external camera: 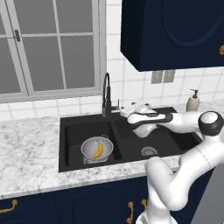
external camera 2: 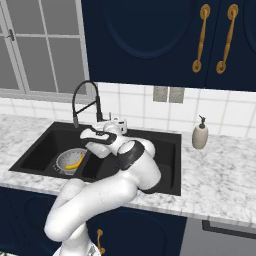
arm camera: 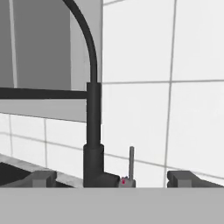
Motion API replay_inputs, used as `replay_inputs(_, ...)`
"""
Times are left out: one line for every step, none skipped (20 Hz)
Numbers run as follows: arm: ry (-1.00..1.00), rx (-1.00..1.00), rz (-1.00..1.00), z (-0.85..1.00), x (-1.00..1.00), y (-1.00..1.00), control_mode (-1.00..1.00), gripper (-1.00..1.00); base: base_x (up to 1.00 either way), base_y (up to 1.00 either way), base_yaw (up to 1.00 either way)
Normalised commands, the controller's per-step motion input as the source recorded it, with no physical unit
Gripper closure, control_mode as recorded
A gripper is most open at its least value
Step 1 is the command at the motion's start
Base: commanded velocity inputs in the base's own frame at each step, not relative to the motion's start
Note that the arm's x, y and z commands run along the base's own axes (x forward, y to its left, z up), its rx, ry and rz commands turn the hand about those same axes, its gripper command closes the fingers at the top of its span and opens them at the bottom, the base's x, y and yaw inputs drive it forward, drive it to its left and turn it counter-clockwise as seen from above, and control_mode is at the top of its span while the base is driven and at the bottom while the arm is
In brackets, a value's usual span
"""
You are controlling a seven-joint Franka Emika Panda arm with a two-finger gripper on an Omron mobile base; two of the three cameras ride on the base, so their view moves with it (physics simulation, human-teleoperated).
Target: Put the colander in the sink, put the banana in the colander, and turn on the sink faucet and pour water over the colander.
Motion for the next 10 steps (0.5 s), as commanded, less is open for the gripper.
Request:
replay_inputs(-0.05,0.0,-0.13,-0.26,0.48,0.11,-1.0,-1.0,0.0,0.0,0.0)
replay_inputs(-0.05,0.0,-0.15,-0.26,0.5,0.14,-1.0,-1.0,0.0,0.0,0.0)
replay_inputs(-0.04,0.0,-0.17,-0.24,0.5,0.2,-1.0,-1.0,0.0,0.0,0.0)
replay_inputs(-0.04,0.0,-0.17,-0.25,0.44,0.21,-1.0,-1.0,0.0,0.0,0.0)
replay_inputs(-0.03,0.0,-0.17,-0.26,0.4,0.24,-1.0,-1.0,0.0,0.0,0.0)
replay_inputs(-0.02,0.0,-0.17,-0.26,0.29,0.29,-1.0,-1.0,0.0,0.0,0.0)
replay_inputs(-0.01,0.0,-0.16,-0.26,0.15,0.35,-1.0,-1.0,0.0,0.0,0.0)
replay_inputs(0.0,0.0,-0.15,-0.23,0.06,0.32,-1.0,-1.0,0.0,0.0,0.0)
replay_inputs(0.0,0.0,-0.15,-0.21,0.06,0.34,-1.0,-1.0,0.0,0.0,0.0)
replay_inputs(0.0,0.0,-0.15,-0.17,0.08,0.36,-1.0,-1.0,0.0,0.0,0.0)
